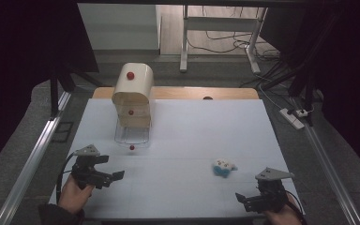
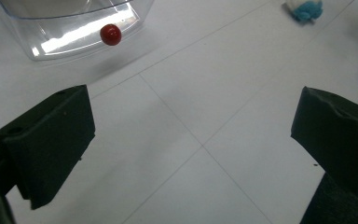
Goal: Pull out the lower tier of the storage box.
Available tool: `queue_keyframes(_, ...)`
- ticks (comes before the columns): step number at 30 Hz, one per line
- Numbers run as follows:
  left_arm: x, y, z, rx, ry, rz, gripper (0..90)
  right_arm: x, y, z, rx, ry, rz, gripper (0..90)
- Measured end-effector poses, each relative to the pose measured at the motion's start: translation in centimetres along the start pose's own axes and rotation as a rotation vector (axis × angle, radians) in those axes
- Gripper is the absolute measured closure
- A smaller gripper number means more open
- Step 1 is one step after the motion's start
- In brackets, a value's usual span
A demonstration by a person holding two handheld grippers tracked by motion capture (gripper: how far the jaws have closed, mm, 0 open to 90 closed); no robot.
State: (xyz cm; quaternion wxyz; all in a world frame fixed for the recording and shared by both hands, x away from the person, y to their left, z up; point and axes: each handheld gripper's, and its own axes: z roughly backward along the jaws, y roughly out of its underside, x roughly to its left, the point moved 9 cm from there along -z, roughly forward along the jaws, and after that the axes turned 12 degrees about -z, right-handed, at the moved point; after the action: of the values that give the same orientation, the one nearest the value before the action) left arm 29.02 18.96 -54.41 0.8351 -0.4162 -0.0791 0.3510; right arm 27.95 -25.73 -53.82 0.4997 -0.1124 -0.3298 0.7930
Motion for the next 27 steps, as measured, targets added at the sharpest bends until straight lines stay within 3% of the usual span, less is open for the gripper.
queue_keyframes(27,-1.0,2.2,2.4,-0.014,-0.039,-0.006,0.0,-0.1,0.1,0.1,0.001,0.010,-0.007,0.0)
